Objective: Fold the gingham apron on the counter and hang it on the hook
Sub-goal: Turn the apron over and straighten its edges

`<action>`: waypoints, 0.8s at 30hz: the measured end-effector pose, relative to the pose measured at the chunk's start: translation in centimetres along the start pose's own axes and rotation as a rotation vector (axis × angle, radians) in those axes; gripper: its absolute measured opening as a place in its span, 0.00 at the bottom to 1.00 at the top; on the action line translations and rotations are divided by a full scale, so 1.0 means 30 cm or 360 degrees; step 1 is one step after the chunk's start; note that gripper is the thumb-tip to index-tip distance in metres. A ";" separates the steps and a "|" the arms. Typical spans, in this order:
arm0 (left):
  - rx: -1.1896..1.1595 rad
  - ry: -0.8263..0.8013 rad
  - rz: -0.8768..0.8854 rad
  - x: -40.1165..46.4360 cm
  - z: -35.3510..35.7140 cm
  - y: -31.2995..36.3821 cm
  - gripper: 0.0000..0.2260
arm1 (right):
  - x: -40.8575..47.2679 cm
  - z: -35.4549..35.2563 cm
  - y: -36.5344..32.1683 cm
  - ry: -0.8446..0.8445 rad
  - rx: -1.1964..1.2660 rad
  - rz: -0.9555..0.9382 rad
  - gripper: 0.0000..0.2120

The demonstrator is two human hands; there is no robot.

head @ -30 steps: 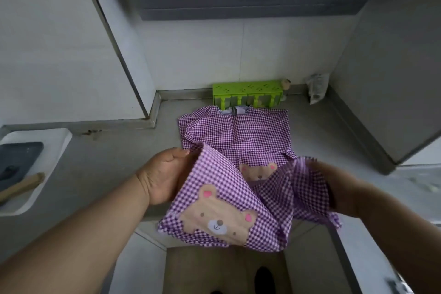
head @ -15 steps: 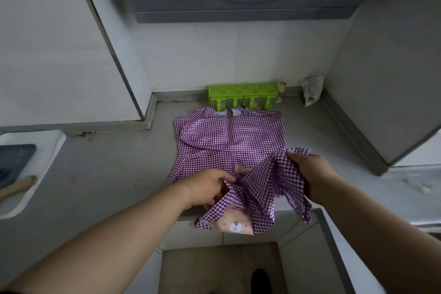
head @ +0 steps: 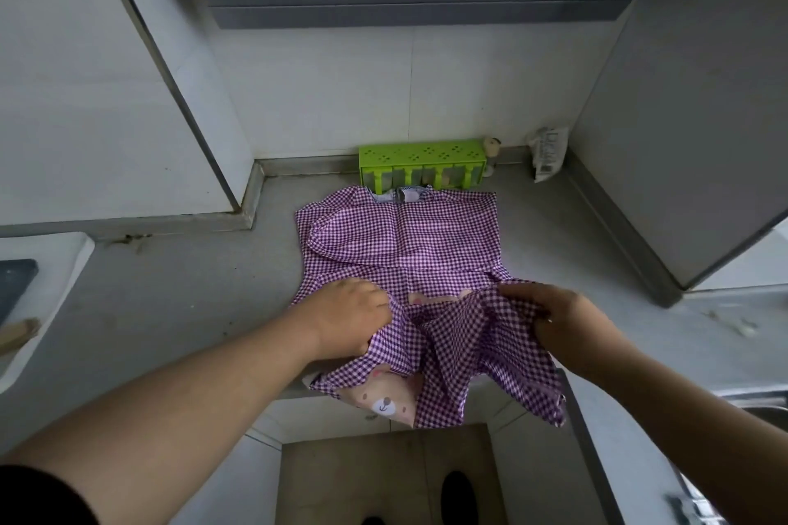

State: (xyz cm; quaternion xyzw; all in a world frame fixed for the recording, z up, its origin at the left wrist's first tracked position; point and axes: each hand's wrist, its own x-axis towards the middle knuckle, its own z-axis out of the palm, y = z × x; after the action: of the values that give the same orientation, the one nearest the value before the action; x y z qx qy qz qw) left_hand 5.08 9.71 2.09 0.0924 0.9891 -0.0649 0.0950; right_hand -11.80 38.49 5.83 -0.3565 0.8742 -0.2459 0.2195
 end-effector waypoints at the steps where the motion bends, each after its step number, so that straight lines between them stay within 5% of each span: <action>1: -0.0028 -0.0074 -0.0066 0.003 -0.003 -0.006 0.11 | 0.002 -0.004 0.015 0.0013 -0.0248 -0.0052 0.23; 5: -0.0437 -0.0081 -0.0391 0.002 -0.001 -0.023 0.16 | 0.009 -0.006 0.070 0.0296 -0.0652 -0.0370 0.14; 10: -0.0569 0.0688 -0.0646 -0.020 -0.009 -0.061 0.06 | 0.022 -0.034 0.049 0.0537 -0.0931 -0.0639 0.11; 13: -0.0544 0.0380 -0.0504 -0.030 -0.031 -0.070 0.15 | 0.043 -0.036 0.034 0.0310 -0.0925 -0.0907 0.17; 18: -0.0450 -0.0136 -0.0264 -0.065 0.008 -0.037 0.10 | 0.046 0.009 0.002 -0.0076 -0.0516 -0.0313 0.10; 24: -0.0541 -0.0467 -0.0238 -0.072 -0.035 -0.048 0.08 | 0.048 0.004 -0.010 -0.0645 -0.0549 -0.0069 0.03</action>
State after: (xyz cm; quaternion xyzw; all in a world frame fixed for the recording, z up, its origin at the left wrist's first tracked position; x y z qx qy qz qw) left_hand 6.69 8.10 3.71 -0.0088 0.9655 0.0829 0.2468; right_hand -12.51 37.22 5.60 -0.4494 0.8335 -0.0218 0.3207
